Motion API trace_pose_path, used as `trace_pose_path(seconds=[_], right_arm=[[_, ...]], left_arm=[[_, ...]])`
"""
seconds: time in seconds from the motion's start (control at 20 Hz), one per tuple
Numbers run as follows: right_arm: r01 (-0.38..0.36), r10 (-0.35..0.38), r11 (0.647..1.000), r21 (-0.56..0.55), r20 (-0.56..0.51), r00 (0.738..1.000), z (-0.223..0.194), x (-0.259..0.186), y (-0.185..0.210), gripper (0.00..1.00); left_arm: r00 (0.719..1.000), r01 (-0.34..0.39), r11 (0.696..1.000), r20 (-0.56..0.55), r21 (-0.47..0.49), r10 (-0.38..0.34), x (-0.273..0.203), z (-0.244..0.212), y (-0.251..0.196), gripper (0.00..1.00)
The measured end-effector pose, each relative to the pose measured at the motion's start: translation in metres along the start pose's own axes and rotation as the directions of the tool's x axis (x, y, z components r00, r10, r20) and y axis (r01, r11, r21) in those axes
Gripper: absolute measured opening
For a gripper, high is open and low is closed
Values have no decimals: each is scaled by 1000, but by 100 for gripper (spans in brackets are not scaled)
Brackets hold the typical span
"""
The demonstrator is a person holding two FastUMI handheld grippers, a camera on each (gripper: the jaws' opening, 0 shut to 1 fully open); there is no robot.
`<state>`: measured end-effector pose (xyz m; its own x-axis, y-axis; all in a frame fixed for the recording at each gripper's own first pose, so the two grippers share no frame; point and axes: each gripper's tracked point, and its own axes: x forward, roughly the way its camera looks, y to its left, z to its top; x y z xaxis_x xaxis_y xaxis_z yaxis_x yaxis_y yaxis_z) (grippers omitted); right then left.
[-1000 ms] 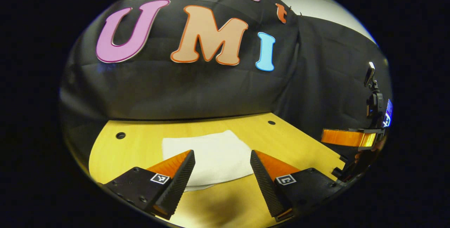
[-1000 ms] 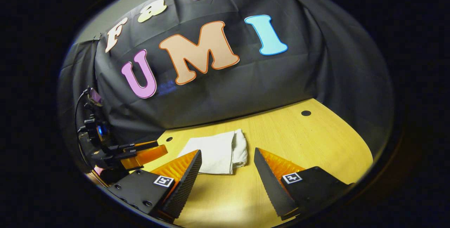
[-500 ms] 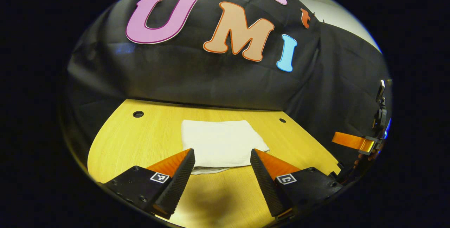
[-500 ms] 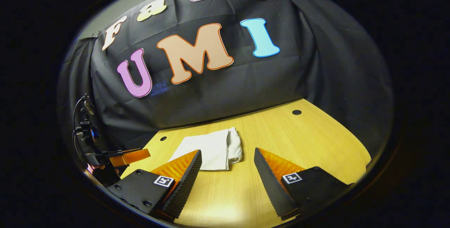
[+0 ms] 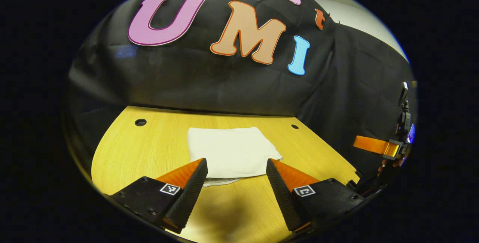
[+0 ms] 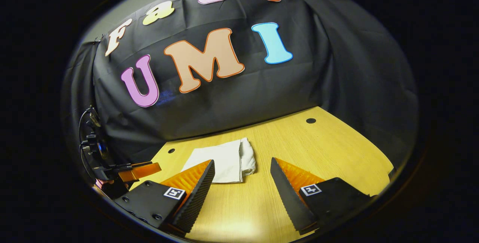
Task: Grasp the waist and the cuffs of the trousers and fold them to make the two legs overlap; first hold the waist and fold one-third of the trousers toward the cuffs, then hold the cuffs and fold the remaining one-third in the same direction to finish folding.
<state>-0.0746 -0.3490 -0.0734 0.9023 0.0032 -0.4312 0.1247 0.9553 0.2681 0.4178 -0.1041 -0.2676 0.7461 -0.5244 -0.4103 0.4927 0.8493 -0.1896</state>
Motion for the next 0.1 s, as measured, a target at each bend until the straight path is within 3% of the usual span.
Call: trace_pose_path(seconds=[0.1], right_arm=[[7, -7, 1000, 1, 3, 1000, -3, -3, 4, 96]], left_arm=[[1000, 11, 1000, -1, 9, -11, -2, 0, 1, 94]])
